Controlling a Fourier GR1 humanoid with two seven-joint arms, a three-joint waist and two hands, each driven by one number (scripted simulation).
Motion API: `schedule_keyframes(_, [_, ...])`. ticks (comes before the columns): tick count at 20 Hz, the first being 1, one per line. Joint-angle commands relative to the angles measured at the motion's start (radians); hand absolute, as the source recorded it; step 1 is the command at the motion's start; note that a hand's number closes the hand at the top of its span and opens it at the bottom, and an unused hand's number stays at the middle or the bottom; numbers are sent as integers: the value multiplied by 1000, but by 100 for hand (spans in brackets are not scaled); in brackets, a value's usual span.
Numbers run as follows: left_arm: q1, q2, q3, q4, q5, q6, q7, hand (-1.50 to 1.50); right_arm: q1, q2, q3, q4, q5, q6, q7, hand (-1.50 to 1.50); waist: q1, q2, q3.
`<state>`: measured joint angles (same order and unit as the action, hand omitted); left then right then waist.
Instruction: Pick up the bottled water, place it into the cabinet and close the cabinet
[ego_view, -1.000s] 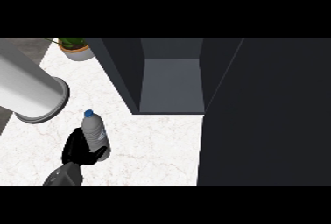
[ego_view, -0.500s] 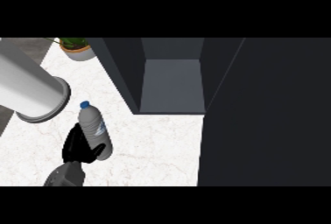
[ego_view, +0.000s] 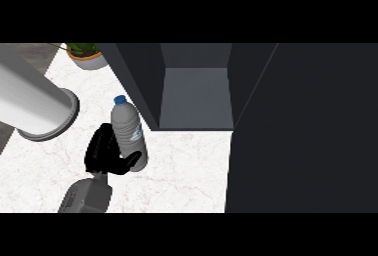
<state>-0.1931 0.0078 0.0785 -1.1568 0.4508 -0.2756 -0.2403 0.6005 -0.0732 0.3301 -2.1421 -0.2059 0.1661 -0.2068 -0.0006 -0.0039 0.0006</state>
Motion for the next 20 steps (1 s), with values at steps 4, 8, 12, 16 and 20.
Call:
schedule_keyframes(4, [-90,-8,-194,-180,19,301,89,150,-25,1,16,56,12,-1,-20,-150,-6,2,0])
schedule_keyframes(8, [-188,-8,-304,-107,3,445,37,150,-30,-3,20,-23,-4,-40,66,-150,-14,4,-1])
schedule_keyframes(12, [-270,-8,-258,-118,0,477,139,150,-62,-13,-11,-30,-39,-45,85,-150,-7,3,-1])
schedule_keyframes(16, [-379,-8,-314,27,-58,555,29,150,-37,-11,6,-6,-28,-31,37,-150,-19,6,-1])
schedule_keyframes(20, [-447,-8,-325,49,-104,629,64,150,-68,-17,-18,13,-61,-20,51,-150,-22,7,0])
